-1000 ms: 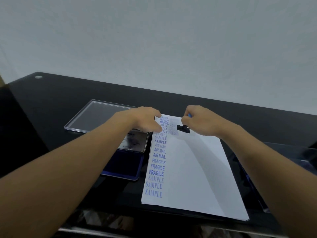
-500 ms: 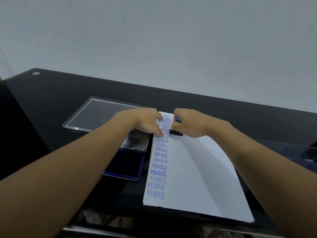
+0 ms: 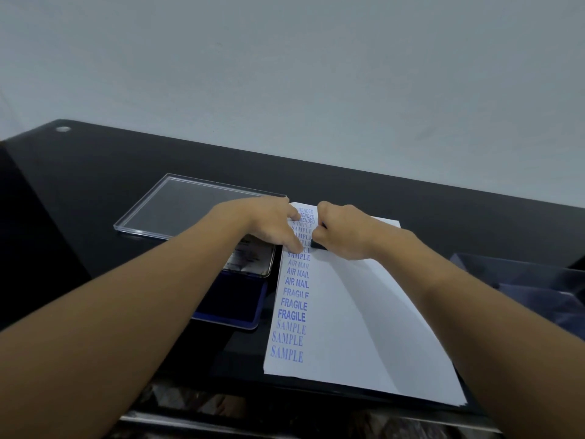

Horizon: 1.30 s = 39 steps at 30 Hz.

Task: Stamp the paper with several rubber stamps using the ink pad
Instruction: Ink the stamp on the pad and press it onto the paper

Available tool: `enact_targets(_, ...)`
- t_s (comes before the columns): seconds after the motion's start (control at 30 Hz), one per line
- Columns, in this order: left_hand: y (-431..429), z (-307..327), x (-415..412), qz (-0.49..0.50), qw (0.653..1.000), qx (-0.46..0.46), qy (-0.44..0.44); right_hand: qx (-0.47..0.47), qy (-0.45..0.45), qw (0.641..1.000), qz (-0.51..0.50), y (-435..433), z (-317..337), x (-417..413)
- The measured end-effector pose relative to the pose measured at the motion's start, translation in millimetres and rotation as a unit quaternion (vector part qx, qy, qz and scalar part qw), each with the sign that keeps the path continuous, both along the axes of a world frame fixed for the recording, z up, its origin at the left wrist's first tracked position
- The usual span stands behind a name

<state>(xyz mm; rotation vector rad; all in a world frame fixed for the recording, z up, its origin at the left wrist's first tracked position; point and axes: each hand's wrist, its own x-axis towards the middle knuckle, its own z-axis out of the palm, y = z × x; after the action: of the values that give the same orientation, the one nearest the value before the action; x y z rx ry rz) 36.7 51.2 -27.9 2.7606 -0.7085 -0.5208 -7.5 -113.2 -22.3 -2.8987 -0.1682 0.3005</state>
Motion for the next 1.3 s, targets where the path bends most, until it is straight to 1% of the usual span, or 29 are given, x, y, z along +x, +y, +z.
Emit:
enact_targets(0.23, 0, 7, -3, -0.012, 0.999, 0.029, 0.029, 0.026, -0.034, 0.999, -0.014, 0, -11, -2)
enact_targets(0.33, 2, 7, -3, -0.003, 0.999, 0.022, 0.044, 0.030, -0.040, 0.999, -0.013, 0, -13, -2)
enact_targets(0.67, 1, 7, -5, -0.003, 0.999, 0.016, 0.042, 0.040, -0.047, 0.998, -0.009, 2, -13, -2)
enact_targets(0.87, 1, 7, -5, -0.003, 0.999, 0.015, 0.043, 0.050, -0.065, 0.996, -0.022, 4, -16, -9)
enact_targets(1.13, 2, 6, -3, -0.004, 0.999, 0.011, 0.046, 0.048, -0.058, 0.997, -0.029, 4, -12, -5)
enact_targets(1.3, 2, 5, -3, -0.006, 0.999, 0.011, 0.047, 0.063, -0.069, 0.995, -0.043, 4, -21, -7)
